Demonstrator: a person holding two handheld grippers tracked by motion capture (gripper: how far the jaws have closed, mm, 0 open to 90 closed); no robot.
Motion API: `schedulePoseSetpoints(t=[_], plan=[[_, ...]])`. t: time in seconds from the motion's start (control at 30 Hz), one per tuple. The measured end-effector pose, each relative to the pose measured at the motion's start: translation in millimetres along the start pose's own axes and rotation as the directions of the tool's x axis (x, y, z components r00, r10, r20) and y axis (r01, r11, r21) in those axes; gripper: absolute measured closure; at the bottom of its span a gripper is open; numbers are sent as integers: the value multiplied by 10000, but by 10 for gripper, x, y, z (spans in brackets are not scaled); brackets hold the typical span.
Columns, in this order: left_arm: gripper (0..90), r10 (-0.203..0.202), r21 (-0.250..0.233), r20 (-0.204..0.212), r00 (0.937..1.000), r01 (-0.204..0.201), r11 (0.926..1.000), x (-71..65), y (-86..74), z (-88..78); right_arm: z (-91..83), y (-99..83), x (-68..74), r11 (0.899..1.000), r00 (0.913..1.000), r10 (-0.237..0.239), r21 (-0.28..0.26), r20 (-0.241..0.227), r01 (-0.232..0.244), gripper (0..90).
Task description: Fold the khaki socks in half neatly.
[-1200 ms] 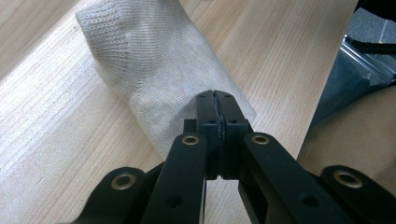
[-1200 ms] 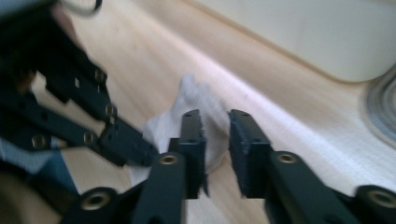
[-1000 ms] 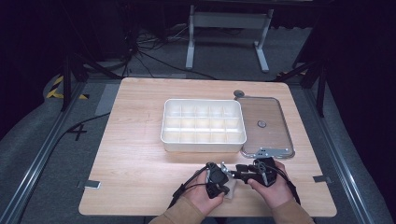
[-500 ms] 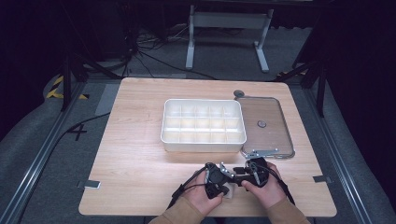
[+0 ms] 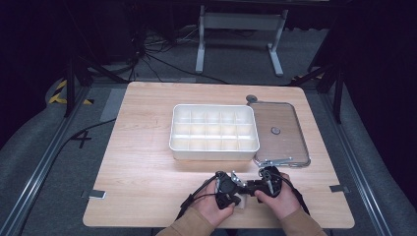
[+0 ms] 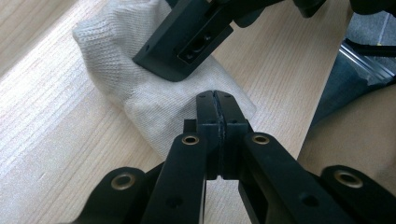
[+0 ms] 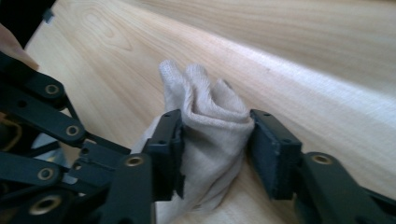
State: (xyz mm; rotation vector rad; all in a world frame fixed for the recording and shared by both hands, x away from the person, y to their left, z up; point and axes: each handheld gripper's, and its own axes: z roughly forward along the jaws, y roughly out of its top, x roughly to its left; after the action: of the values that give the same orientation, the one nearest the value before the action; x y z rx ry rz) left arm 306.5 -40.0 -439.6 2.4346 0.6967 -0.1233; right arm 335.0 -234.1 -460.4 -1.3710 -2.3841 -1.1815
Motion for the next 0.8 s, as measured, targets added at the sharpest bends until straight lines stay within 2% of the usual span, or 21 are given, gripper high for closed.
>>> schedulePoseSetpoints(t=[0.07, 0.13, 0.3, 0.5, 0.57, 0.63, 0.7, 0.73, 0.8], plan=[[898, -10, -1, 11, 10000, 10, 10000, -2, 0, 0, 1, -2, -7, 10000, 10000, 35, -8, -36, -35, 586], [898, 19, -6, 13, 10000, -19, 10000, -2, 0, 1, 6, -10, -27, 9994, 9990, 357, 57, -252, -356, 641], [897, 119, -27, -11, 9999, -119, 9999, 2, 2, 2, -1, -11, -47, 9988, 9977, 485, 103, -472, -481, 709], [887, 91, -26, 7, 10000, -91, 10000, -11, 0, -6, -23, 5, 10, 9998, 9998, 138, 159, -154, -136, 767], [861, 173, 67, 64, 9998, -173, 9998, -16, 3, -24, -28, 11, 40, 9999, 10000, -57, 159, 40, 56, 773], [831, 231, -65, 24, 9997, -231, 9997, -25, 0, -29, -35, 15, 60, 9998, 9998, -144, 142, 116, 143, 777], [811, 290, 56, 53, 9996, -290, 9996, -22, 8, -72, -48, 19, 72, 9996, 9995, -273, 98, 124, 272, 779], [803, 228, -130, 67, 9997, -227, 9997, -21, 2, -86, -57, 22, 84, 9995, 9994, -305, 65, 142, 305, 780], [771, 193, -67, 196, 9996, -192, 9998, -8, 1, -147, -86, 32, 100, 9990, 9989, -446, -41, 157, 447, 780]])
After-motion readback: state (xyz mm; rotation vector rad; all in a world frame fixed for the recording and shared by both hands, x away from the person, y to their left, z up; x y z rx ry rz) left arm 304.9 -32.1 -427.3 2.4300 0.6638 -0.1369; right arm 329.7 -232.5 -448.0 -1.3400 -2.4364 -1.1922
